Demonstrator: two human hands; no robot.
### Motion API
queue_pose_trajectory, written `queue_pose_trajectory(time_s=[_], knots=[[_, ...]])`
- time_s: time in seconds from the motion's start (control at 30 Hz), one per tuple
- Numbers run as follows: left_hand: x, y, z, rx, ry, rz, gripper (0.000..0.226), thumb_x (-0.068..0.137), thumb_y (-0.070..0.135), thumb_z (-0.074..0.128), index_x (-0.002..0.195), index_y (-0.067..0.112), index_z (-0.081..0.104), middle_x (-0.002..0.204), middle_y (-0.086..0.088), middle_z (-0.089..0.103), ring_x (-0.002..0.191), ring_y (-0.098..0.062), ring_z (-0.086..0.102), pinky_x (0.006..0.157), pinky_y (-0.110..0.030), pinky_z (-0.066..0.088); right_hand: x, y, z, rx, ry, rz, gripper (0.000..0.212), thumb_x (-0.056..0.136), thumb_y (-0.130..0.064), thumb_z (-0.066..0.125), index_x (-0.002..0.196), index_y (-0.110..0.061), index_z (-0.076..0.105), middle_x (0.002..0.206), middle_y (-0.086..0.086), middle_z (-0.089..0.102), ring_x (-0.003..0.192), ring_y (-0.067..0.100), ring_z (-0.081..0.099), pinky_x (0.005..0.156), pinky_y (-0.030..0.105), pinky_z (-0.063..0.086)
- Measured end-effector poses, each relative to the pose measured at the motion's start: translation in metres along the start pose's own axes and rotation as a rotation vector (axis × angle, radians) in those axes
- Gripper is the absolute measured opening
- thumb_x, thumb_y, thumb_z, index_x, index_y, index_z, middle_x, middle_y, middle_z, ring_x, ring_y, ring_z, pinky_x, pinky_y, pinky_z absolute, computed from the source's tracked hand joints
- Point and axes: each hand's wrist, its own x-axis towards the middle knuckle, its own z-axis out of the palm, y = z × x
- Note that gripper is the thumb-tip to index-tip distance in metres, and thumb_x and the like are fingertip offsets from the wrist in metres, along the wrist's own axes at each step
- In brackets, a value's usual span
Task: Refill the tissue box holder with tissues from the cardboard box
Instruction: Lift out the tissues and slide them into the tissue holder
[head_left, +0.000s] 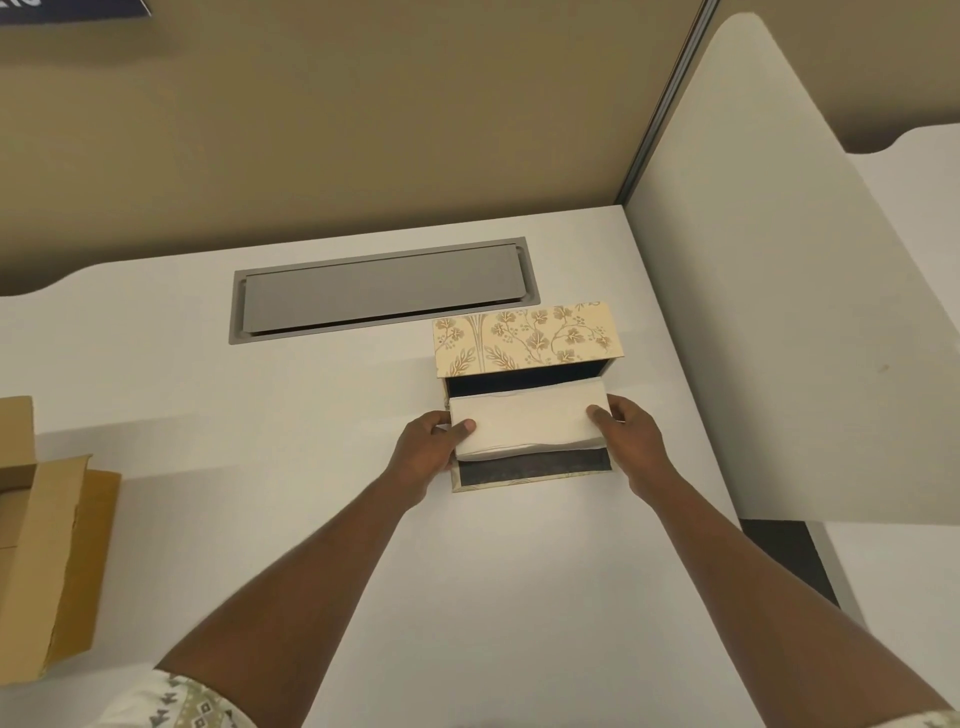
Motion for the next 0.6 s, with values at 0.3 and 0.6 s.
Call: queue_pose_trajectory(time_s=[0.3, 0.6], knots=[[-0.013, 0.012, -0.007, 0.272, 0.305, 0.21, 0.072, 0.081, 0.059, 0.07, 0.136, 0.019, 0.045, 0.12, -0.007, 0.058, 0.108, -0.024, 0.06, 0.083, -0.033, 0.05, -0.036, 0.004, 0.018, -0.535, 0.289, -0.552, 0.063, 0.096, -0.041, 0.062, 0.147, -0.008, 0.046, 0.151, 0.016, 0.049, 0.139, 0.033, 0.045, 0.114, 0.046, 0.039], [-0.004, 0.08, -0.016, 0.793, 0.268, 0.646, 0.087, 0.093, 0.051, 0.059, 0.158, 0.016, 0.014, 0.167, -0.009, 0.015, 0.152, -0.029, 0.015, 0.119, -0.049, 0.022, -0.054, 0.033, 0.077, -1.0, -0.05, -0.762, 0.078, 0.099, -0.063, 0.03, 0.163, -0.025, 0.007, 0.172, 0.01, -0.004, 0.157, 0.035, -0.008, 0.124, 0.061, 0.009]])
